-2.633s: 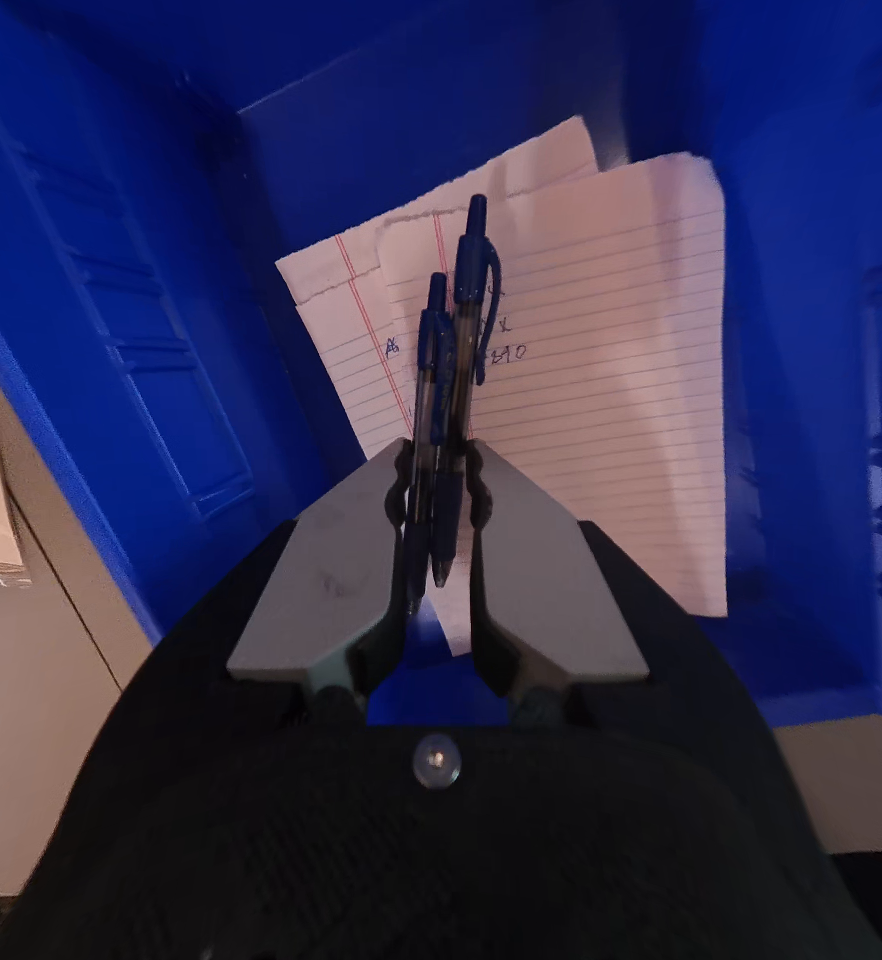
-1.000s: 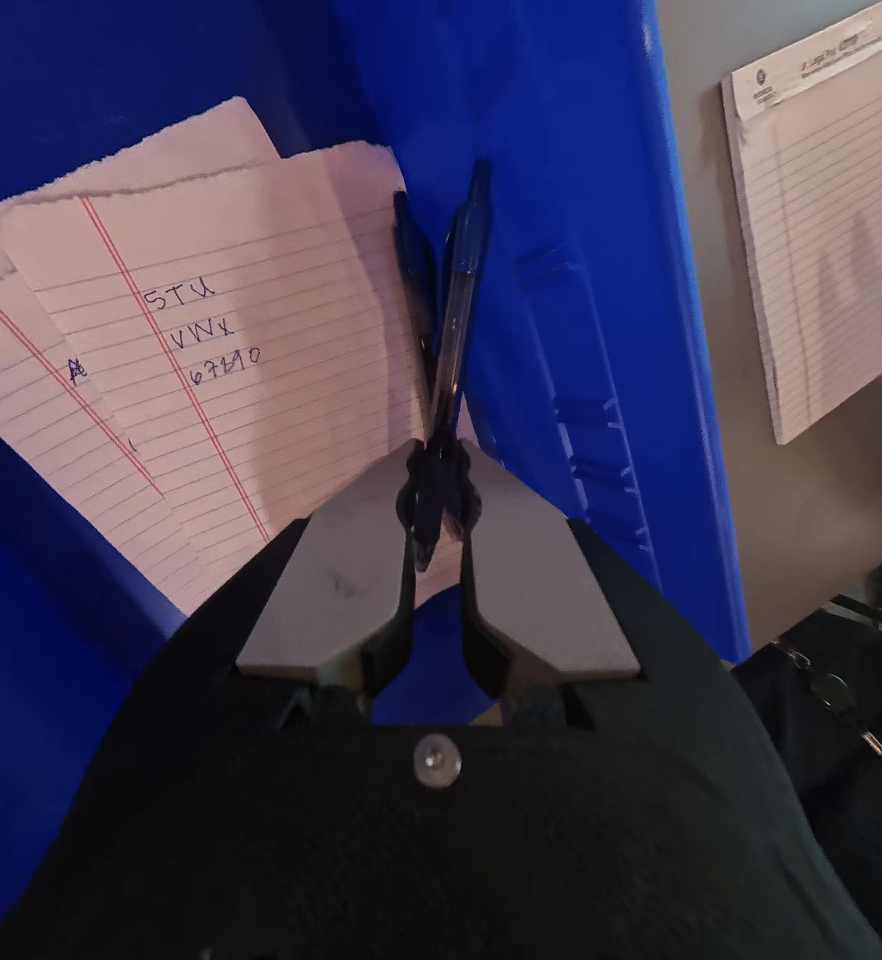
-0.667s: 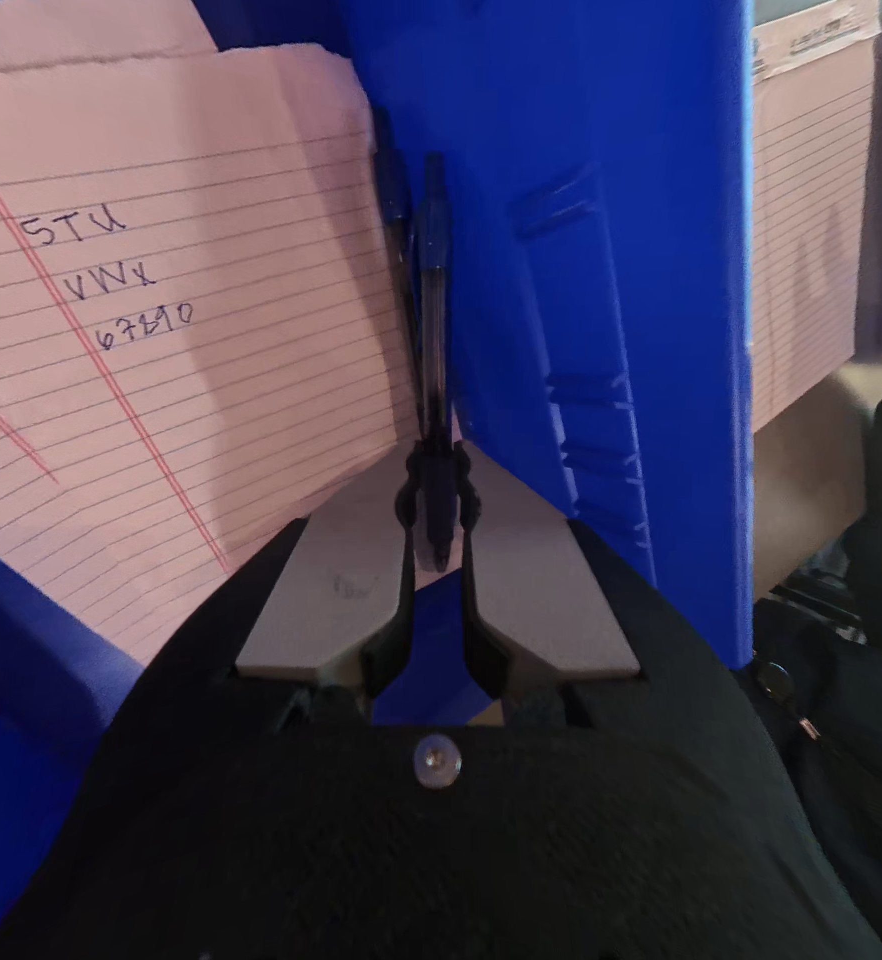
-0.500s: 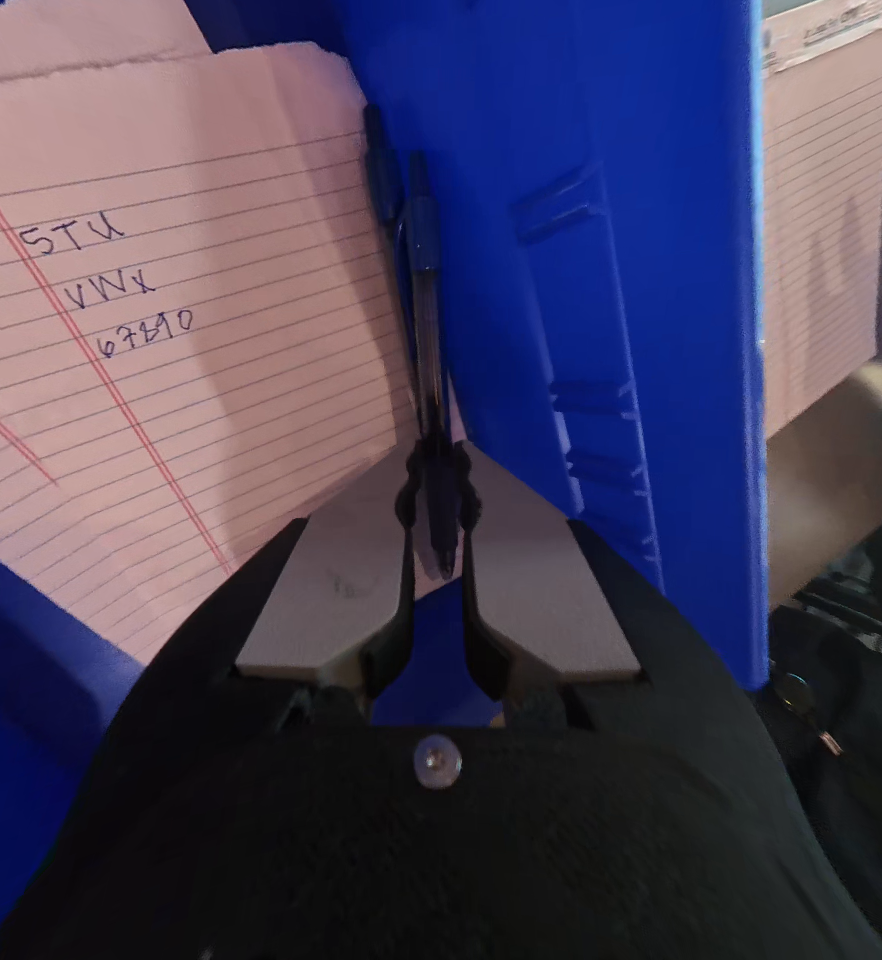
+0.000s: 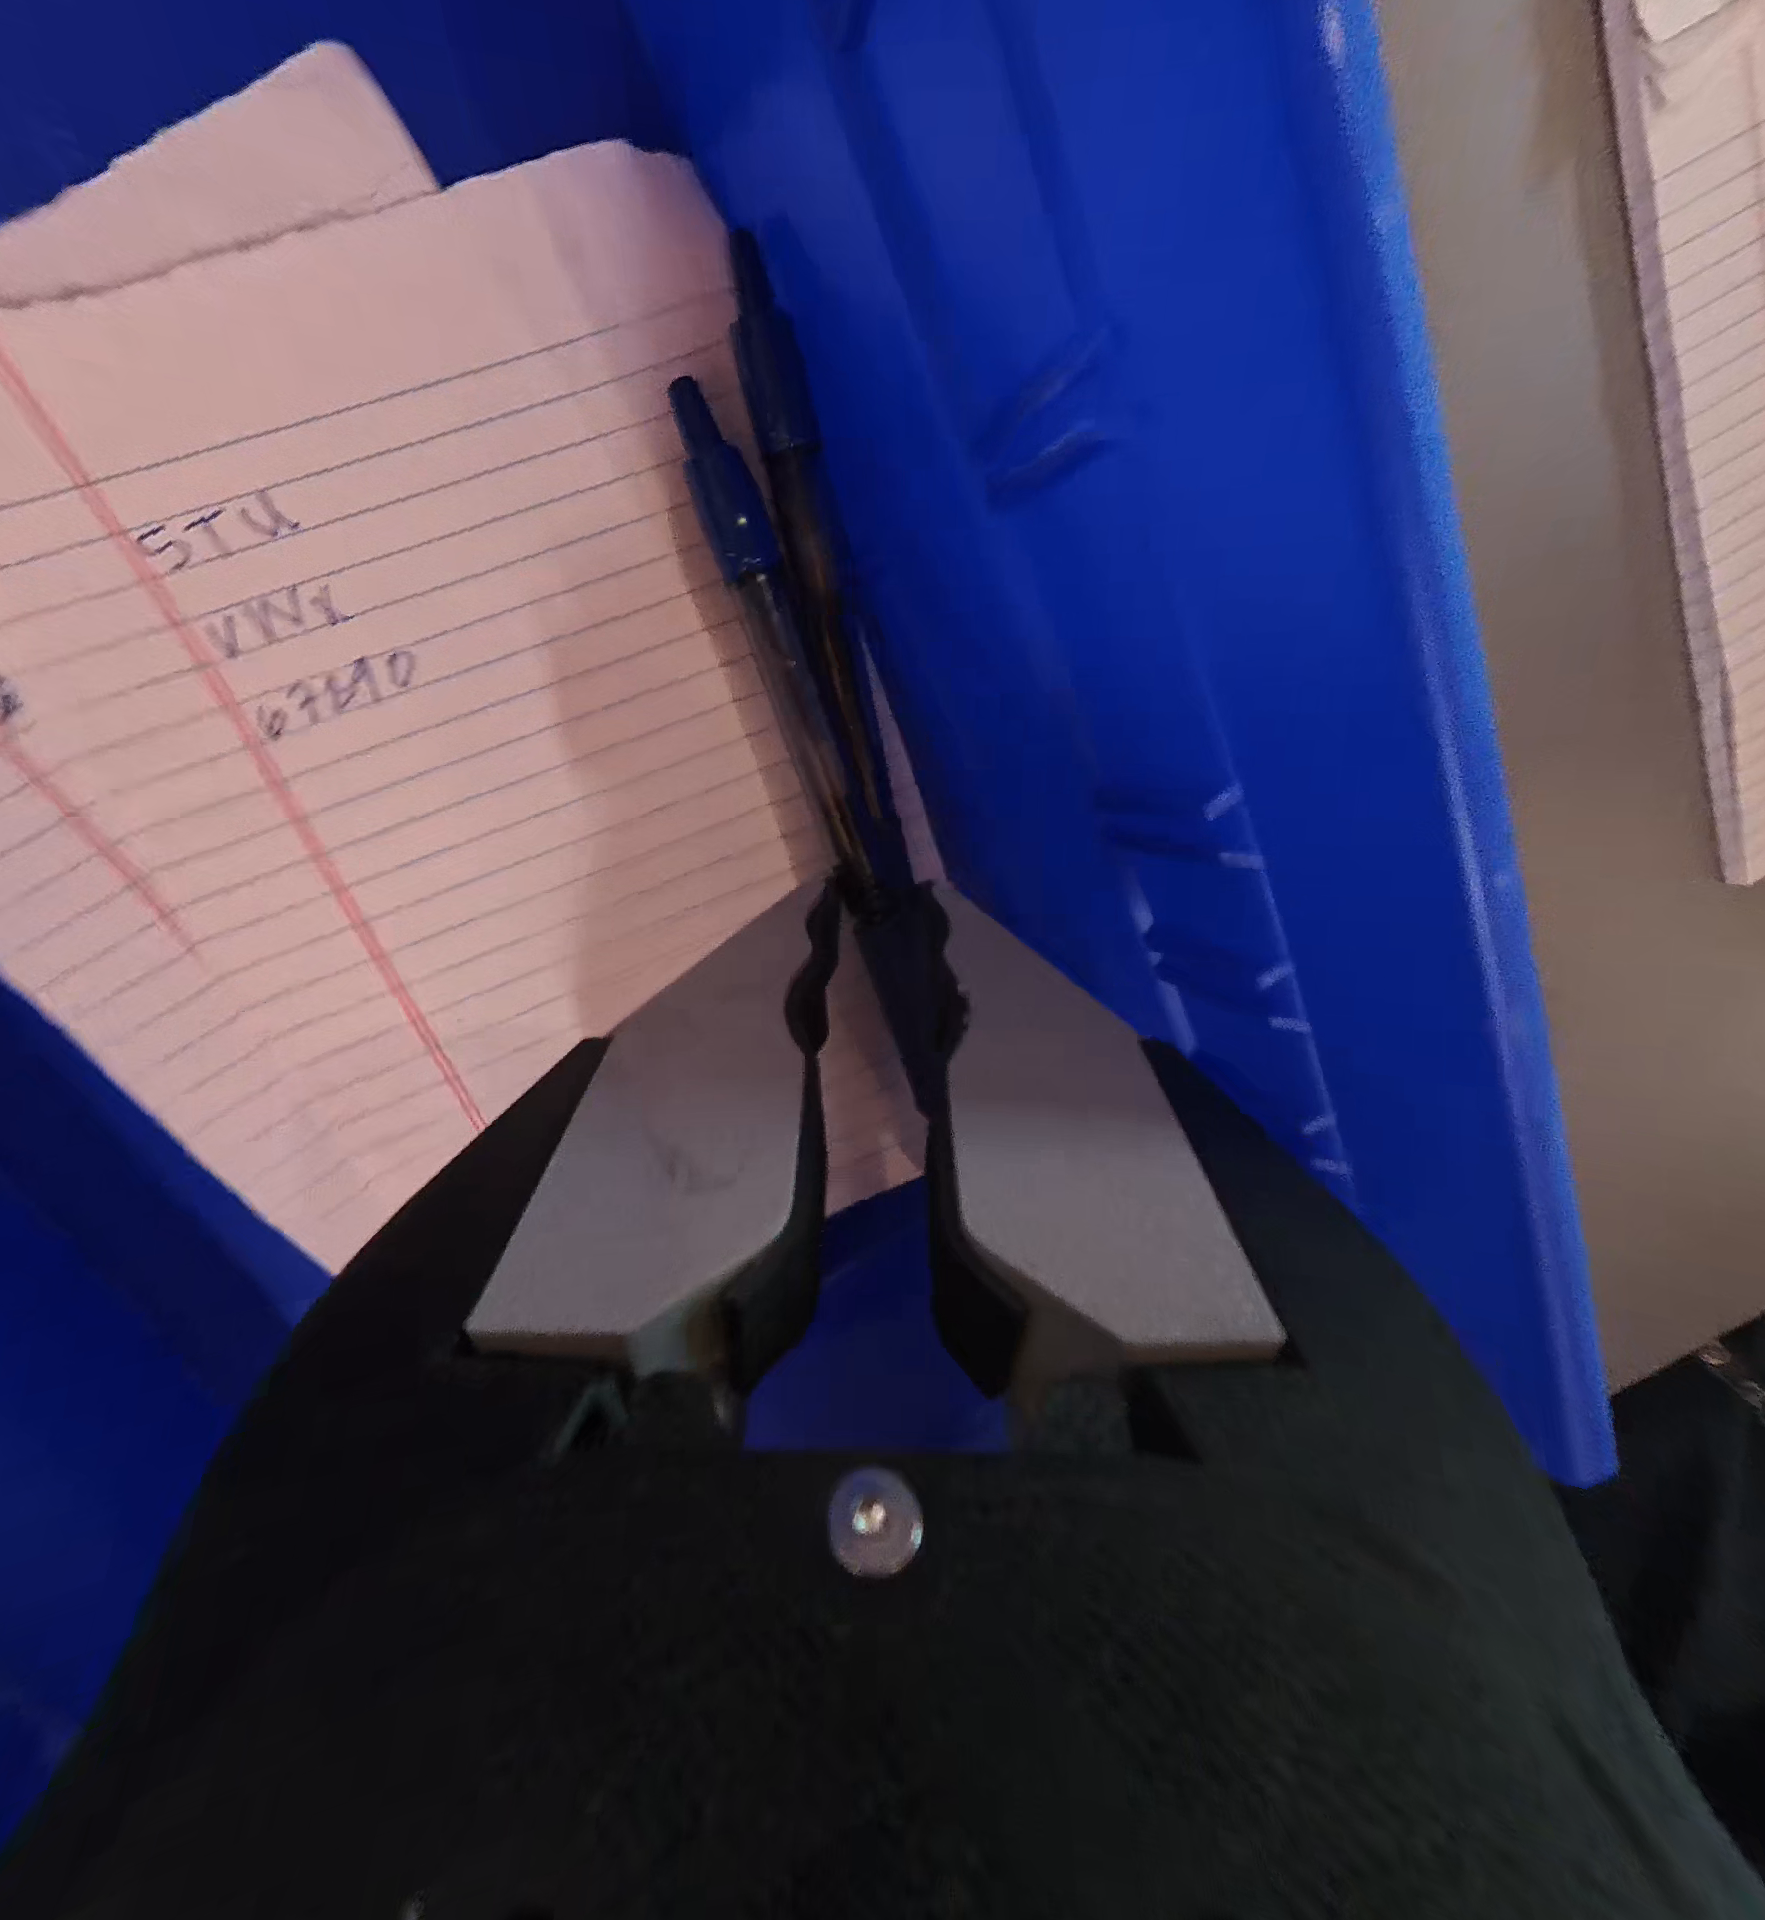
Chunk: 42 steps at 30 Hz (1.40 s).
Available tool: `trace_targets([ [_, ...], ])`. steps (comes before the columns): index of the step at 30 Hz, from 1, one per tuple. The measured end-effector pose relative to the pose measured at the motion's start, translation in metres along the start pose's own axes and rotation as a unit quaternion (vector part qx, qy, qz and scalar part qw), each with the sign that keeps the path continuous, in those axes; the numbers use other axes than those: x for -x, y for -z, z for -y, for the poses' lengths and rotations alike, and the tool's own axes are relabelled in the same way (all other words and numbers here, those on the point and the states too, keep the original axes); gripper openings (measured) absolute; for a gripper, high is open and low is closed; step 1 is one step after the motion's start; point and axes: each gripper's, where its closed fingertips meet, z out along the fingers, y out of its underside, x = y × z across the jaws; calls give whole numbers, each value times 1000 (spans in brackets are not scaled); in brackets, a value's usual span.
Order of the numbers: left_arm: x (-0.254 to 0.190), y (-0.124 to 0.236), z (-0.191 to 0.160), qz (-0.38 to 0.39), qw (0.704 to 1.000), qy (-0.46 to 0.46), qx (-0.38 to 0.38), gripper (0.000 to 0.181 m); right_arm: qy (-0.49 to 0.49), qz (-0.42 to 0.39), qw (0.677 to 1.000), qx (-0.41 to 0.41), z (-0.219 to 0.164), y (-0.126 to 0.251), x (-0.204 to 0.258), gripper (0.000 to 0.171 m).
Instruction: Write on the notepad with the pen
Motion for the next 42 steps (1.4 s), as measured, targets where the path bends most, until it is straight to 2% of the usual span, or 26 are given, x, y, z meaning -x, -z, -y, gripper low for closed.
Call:
trace_targets([
  [2, 12, 9, 2, 22, 1000, -2, -9, 10, 1, 1, 1000, -1, 1, 1, 0, 32],
  [8, 11, 69, 25, -20, 995, 11, -99, 9, 5, 4, 1000, 3, -2, -1, 3, 32],
  [13, 7, 94, 30, -26, 992, 6, -127, 9, 11, 3, 1000, -3, 3, 1, 4, 32],
  [17, 3, 82, 23, -29, 994, 7, -106, 9, 14, 5, 1000, -7, 5, 3, 5, 32],
  [21, 7, 41, 4, -11, 999, 12, -45, 9, 22, 4, 1000, -14, 9, 6, 6, 32],
  [25, -2, 4, -5, -33, 999, 14, -14, 10, 25, 5, 1000, -16, 10, 6, 8, 32],
  [26, -8, 3, -1, -50, 998, 26, -26, 9, 26, 6, 1000, -14, 9, 5, 8, 32],
  [33, -2, -3, -4, 0, 1000, 10, -10, 9, 22, 8, 1000, -5, 4, 2, 9, 32],
  [42, -5, -5, -1, 20, 1000, 8, -9, 9, 21, 13, 1000, 5, -3, -1, 11, 32],
])
